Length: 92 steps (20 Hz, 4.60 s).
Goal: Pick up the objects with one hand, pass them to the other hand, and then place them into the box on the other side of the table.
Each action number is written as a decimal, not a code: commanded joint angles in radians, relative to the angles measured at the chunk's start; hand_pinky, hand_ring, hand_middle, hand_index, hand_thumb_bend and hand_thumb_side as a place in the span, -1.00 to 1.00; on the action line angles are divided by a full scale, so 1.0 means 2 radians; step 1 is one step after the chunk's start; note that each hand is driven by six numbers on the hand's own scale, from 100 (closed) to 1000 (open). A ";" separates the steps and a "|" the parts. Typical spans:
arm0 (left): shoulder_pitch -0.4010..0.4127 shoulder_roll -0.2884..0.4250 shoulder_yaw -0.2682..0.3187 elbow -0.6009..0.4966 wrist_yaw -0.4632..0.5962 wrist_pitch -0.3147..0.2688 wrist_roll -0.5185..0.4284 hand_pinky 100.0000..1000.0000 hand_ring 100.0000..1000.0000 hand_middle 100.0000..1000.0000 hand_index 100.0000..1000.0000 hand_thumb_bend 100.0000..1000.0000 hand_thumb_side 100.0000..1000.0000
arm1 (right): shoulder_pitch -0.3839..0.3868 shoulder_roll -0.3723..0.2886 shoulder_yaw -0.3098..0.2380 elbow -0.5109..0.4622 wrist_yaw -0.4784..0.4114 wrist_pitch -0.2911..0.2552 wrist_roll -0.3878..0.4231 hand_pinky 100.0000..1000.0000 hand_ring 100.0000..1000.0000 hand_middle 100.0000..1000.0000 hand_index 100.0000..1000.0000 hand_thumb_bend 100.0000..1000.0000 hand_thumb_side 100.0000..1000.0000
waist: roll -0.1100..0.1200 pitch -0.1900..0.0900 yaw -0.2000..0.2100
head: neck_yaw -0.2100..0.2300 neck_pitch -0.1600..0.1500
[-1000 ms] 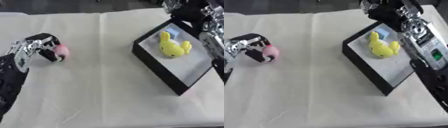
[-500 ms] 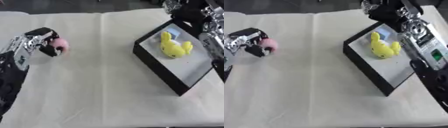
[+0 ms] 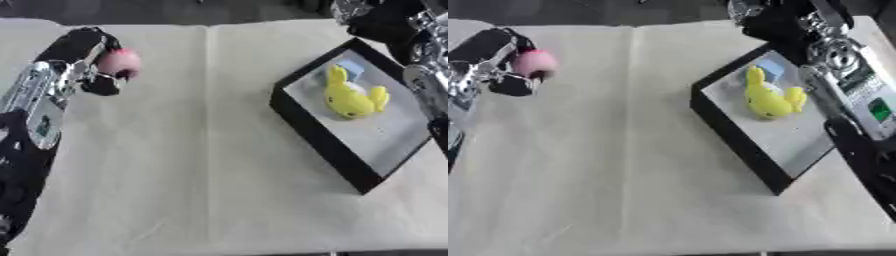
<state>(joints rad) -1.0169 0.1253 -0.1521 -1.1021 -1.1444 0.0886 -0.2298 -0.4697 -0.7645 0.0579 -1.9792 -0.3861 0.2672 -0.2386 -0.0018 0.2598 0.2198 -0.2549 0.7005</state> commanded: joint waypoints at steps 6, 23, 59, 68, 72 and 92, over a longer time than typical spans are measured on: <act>0.033 -0.024 0.013 -0.024 0.066 -0.041 0.163 -0.14 -0.18 -0.26 0.03 -1.00 -0.78 | -0.078 -0.039 0.060 -0.010 0.069 0.016 0.137 0.92 0.88 0.83 1.00 -0.57 -1.00 | -0.005 -0.020 -0.003 | -0.020 -0.003; 0.072 -0.038 0.013 -0.030 0.280 -0.249 0.159 -0.03 -0.18 -0.28 0.05 -1.00 -0.43 | -0.195 0.031 0.148 0.000 0.262 0.040 0.324 0.81 0.79 0.74 0.99 -0.41 -1.00 | -0.004 -0.023 -0.011 | -0.039 0.010; 0.075 -0.074 -0.019 -0.046 0.239 -0.315 0.173 -0.03 -0.18 -0.28 0.03 -1.00 -0.55 | -0.231 0.112 0.219 0.157 0.239 0.056 0.281 0.80 0.57 0.22 0.46 -0.98 -1.00 | -0.012 -0.013 0.007 | -0.057 0.003; 0.076 -0.077 -0.019 -0.045 0.240 -0.310 0.171 -0.01 -0.17 -0.26 0.10 -1.00 -0.70 | -0.229 0.114 0.220 0.162 0.195 0.058 0.283 0.75 0.36 -0.16 -0.02 -0.53 -1.00 | -0.013 -0.013 0.008 | -0.060 0.004; 0.077 -0.077 -0.016 -0.041 0.241 -0.290 0.178 0.11 -0.02 -0.10 0.36 -0.72 -0.68 | -0.229 0.111 0.216 0.156 0.171 0.063 0.269 0.73 0.28 -0.27 -0.16 -0.34 -1.00 | -0.013 -0.015 0.008 | -0.060 0.003; 0.091 -0.007 0.010 -0.041 0.191 -0.182 0.195 0.44 0.38 0.37 0.84 0.35 0.61 | -0.180 0.026 0.155 0.081 0.095 0.091 0.238 0.74 0.27 -0.25 -0.12 -0.34 -1.00 | -0.007 -0.027 0.000 | -0.069 0.012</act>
<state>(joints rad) -0.8201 0.0807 -0.1419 -1.1615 -0.7697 -0.2745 0.1652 -0.8167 -0.6684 0.3964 -1.7893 -0.1746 0.4446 0.2427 -0.0190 0.2343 0.2204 -0.3878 0.7198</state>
